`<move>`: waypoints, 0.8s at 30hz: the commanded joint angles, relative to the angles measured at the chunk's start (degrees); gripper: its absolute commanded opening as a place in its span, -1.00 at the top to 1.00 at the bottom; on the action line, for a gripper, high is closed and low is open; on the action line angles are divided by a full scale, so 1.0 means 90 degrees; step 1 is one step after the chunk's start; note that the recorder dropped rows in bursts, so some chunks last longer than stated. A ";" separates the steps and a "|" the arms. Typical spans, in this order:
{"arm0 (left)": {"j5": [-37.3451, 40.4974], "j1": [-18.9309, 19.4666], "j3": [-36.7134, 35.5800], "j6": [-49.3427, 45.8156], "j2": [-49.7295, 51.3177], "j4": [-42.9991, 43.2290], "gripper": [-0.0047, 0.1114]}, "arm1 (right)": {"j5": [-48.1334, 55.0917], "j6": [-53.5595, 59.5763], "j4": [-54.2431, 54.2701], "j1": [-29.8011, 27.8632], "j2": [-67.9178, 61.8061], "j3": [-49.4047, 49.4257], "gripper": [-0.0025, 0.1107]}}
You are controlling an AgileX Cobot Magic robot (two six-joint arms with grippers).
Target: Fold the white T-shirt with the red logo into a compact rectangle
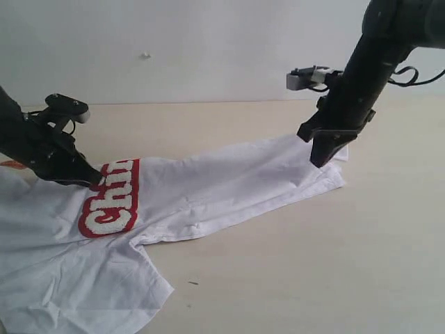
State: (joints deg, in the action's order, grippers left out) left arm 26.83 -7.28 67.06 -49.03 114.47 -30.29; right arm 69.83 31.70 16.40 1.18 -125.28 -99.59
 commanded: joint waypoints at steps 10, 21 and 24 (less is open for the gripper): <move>-0.0022 -0.0036 0.0030 0.0000 0.0018 -0.0025 0.92 | -0.1509 -0.1208 -0.1915 -0.0017 -0.0959 0.0054 0.96; -0.0004 -0.0036 0.0030 -0.0147 0.0343 -0.0023 0.92 | -0.1349 -0.1531 -0.1936 -0.0017 -0.0049 0.0054 0.96; 0.0060 -0.0036 0.0030 -0.0187 0.0343 -0.0023 0.92 | -0.1514 -0.0961 -0.0768 -0.0017 -0.0068 0.0054 0.96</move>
State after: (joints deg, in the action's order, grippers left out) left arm 26.94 -7.49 67.06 -50.19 117.63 -30.29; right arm 57.13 19.57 2.90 1.03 -125.91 -99.16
